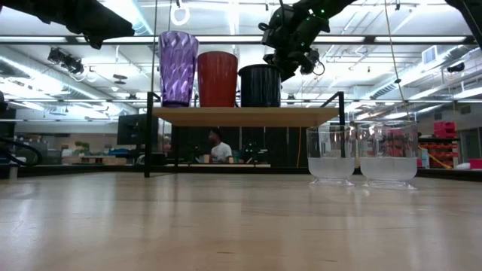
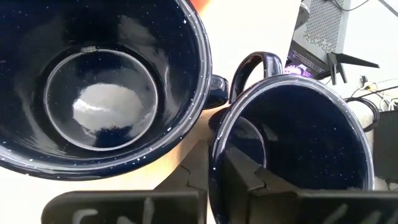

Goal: Stack small to large cups/mugs on shelf
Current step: Put the blue mug on the shelf

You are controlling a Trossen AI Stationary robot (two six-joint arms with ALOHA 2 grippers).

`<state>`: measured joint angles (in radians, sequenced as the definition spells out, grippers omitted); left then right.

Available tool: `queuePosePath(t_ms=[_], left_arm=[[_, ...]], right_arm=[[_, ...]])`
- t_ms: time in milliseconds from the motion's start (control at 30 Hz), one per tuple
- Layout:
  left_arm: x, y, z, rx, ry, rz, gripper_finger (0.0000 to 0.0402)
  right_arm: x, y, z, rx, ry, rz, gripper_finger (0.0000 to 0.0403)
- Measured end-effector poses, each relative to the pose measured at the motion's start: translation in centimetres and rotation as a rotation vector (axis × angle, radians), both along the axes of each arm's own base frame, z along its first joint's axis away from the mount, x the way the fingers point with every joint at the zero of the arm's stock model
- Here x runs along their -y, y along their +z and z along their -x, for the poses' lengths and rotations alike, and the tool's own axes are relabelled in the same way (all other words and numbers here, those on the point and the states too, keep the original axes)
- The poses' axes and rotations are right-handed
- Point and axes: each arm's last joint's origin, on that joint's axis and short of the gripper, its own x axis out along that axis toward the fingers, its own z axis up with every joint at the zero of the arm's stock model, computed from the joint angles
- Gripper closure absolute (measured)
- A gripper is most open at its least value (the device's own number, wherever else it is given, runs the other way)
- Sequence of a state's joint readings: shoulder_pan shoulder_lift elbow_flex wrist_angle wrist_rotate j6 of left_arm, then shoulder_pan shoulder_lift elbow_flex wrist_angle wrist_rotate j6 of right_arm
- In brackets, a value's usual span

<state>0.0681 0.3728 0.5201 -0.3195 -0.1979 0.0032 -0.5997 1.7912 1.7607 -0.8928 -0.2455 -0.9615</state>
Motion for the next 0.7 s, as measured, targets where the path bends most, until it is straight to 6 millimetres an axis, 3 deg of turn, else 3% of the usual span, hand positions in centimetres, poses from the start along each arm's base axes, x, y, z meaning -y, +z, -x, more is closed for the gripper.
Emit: queuePosePath(t_ms=[233, 700], left_arm=[[0.00, 0.00, 0.00, 0.000, 0.000, 0.000, 0.0292], [0.00, 0.00, 0.00, 0.000, 0.000, 0.000, 0.0292]], right_arm=[[0.00, 0.00, 0.01, -0.001, 0.000, 0.000, 0.0351], [0.00, 0.02, 0.01, 0.001, -0.001, 0.000, 0.0348]])
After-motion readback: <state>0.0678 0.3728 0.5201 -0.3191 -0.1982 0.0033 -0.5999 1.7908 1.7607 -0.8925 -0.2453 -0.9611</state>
